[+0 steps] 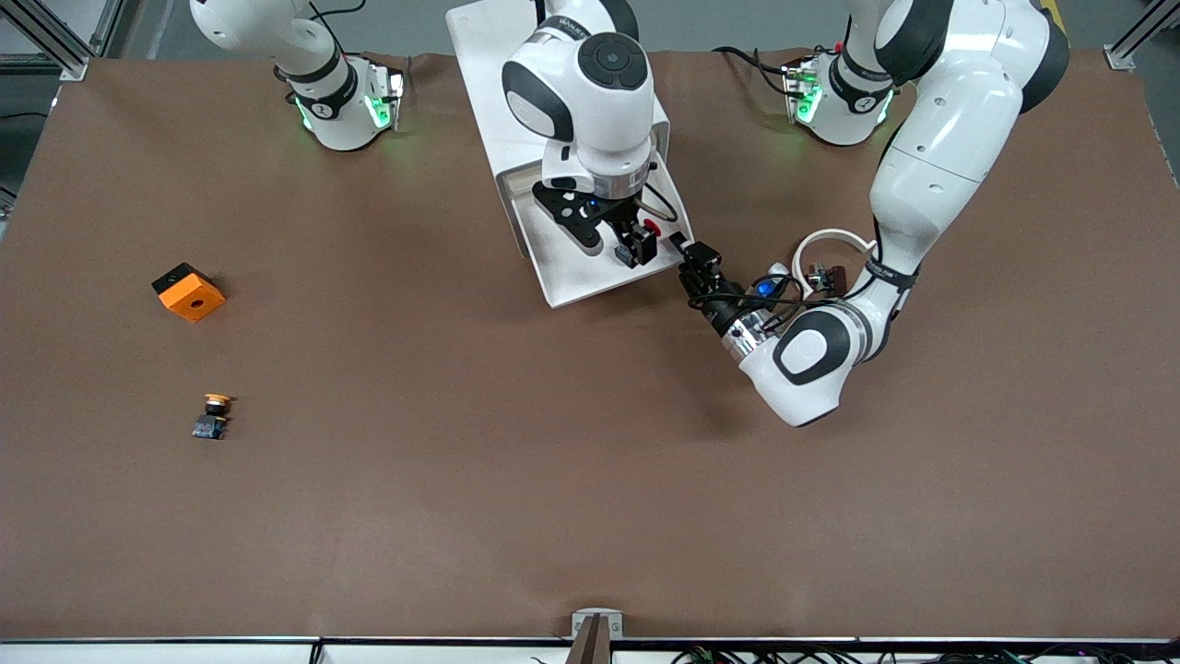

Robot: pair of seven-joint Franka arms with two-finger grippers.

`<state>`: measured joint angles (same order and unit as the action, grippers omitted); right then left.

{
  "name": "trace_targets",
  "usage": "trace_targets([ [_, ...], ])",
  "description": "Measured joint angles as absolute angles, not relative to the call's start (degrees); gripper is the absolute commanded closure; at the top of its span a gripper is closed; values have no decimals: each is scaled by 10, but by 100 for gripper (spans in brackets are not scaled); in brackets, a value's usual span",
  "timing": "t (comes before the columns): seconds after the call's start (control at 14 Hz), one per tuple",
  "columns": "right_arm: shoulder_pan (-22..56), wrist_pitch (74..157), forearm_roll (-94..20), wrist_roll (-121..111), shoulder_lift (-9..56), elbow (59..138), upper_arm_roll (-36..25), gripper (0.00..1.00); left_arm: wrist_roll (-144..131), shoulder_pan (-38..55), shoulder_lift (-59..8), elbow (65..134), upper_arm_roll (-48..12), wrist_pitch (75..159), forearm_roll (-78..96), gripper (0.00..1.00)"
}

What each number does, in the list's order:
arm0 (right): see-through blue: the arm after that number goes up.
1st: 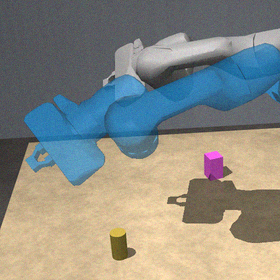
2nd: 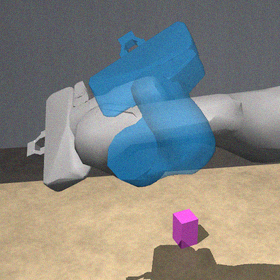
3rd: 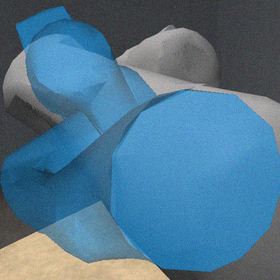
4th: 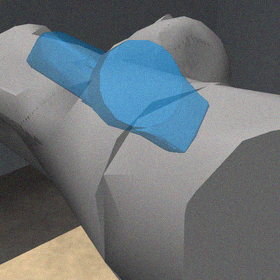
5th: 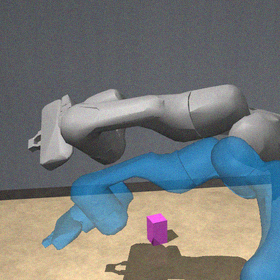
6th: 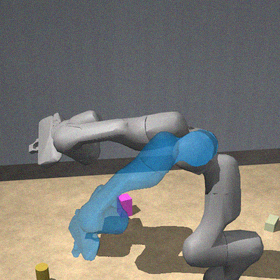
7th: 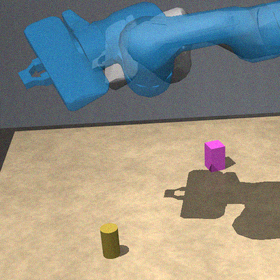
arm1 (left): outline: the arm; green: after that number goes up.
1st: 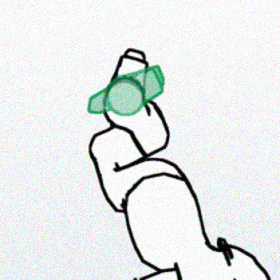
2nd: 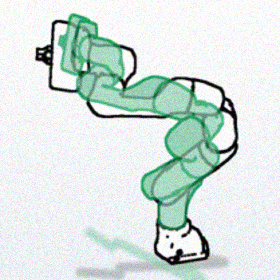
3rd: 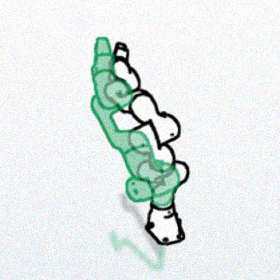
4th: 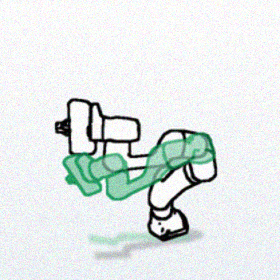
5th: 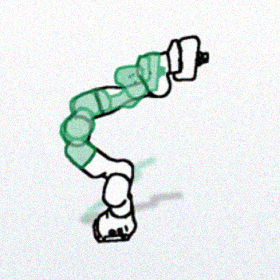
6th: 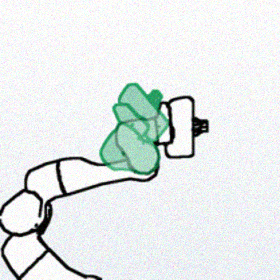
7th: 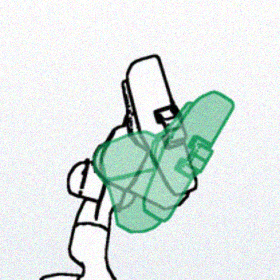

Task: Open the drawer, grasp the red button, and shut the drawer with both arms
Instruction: 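Lower the right gripper into the drawer and grasp the red button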

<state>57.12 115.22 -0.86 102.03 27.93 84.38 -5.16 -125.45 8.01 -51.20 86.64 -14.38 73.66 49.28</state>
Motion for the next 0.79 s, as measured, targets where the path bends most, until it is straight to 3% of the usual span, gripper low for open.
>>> trace_targets([
  [0.5, 579, 1172, -9, 1021, 311, 843, -52, 0, -1251, 77, -514, 861, -144, 745, 497, 0],
  [0.79, 584, 1172, -9, 1021, 320, 842, -52, 0, -1212, 70, -509, 823, -144, 766, 489, 0],
])
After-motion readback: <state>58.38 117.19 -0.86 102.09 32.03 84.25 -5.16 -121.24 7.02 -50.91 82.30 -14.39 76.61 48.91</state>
